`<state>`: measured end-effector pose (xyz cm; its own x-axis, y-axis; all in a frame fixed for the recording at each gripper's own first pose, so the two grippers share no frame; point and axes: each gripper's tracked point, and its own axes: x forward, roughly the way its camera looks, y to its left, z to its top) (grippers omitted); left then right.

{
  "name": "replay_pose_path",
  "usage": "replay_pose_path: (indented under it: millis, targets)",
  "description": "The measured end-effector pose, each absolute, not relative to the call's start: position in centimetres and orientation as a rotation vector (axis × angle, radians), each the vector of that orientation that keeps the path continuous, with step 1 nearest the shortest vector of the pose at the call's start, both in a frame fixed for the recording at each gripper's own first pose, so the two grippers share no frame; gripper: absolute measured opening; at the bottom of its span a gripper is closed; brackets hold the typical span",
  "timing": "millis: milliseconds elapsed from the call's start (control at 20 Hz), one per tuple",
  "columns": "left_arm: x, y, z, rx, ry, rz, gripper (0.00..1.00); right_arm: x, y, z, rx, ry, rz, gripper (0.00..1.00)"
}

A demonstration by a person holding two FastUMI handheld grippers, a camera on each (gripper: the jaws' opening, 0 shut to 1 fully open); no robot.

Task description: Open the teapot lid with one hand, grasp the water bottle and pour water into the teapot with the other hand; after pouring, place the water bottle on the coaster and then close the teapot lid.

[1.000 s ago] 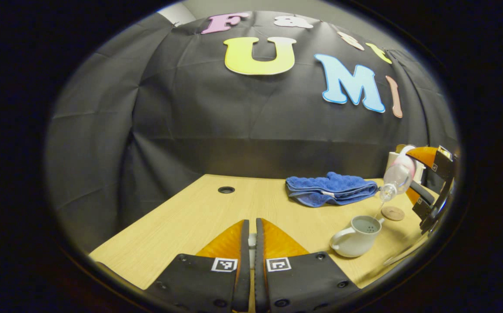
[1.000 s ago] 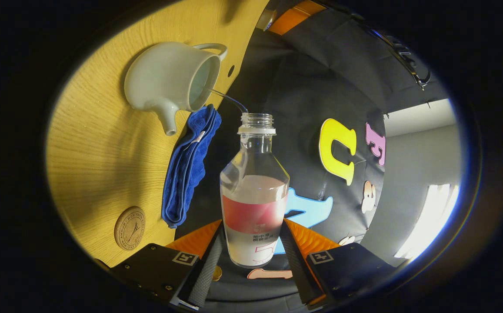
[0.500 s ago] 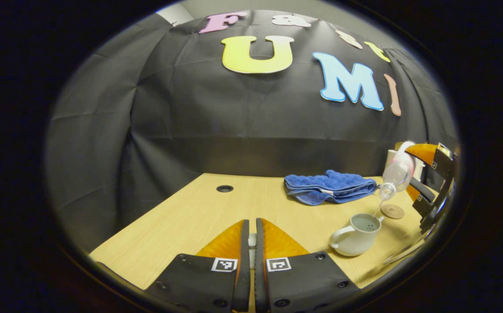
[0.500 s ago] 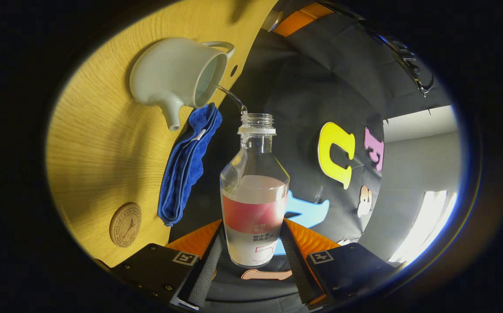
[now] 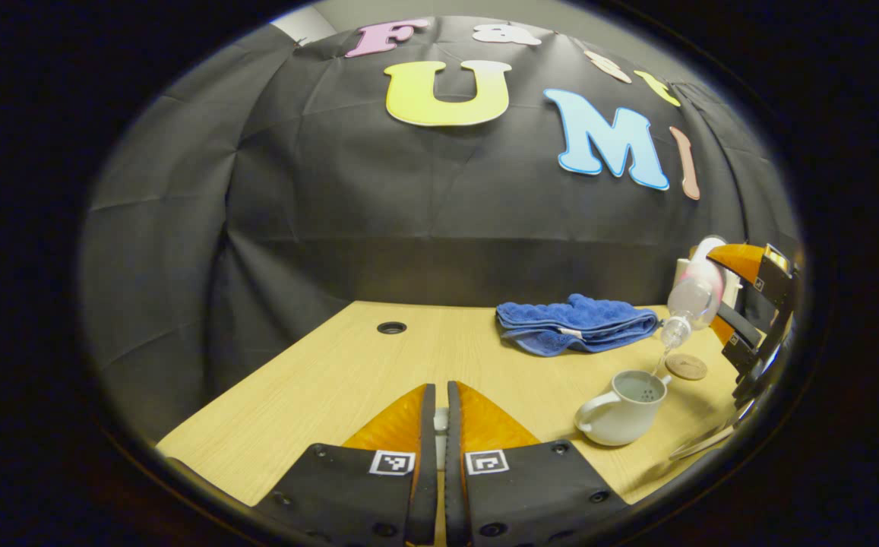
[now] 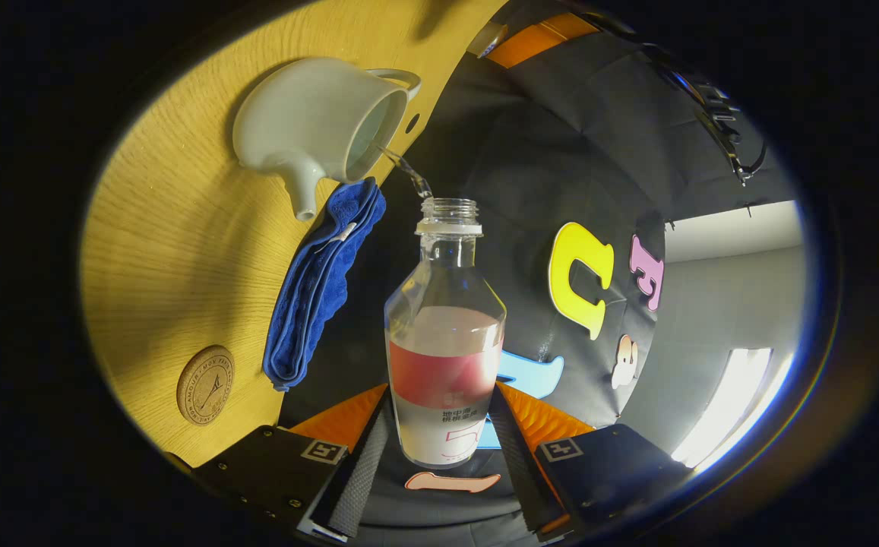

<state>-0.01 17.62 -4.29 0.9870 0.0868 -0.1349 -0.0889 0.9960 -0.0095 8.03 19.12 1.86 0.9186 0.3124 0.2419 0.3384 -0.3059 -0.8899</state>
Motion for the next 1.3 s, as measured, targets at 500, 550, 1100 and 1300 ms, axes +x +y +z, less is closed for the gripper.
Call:
replay_pose_path:
  millis: [500,550,1100,1300]
  targets:
    - [0.06,17.20,-4.49,-0.008,0.144,0.078,0.10,7.95,19.27,2.13,-1.934,-0.510,-0.036,0.77]
    - [0.00,17.19,-4.37,-0.006,0.144,0.078,0.11,7.94,19.27,2.16,-1.937,-0.514,-0.037,0.77]
    - [0.02,17.14,-4.59,-0.001,0.149,0.074,0.10,7.96,19.48,2.72,-1.991,-0.557,-0.057,0.77]
    - [0.00,16.99,-4.58,-0.003,0.149,0.072,0.11,7.81,19.68,2.78,-2.014,-0.579,-0.056,0.77]
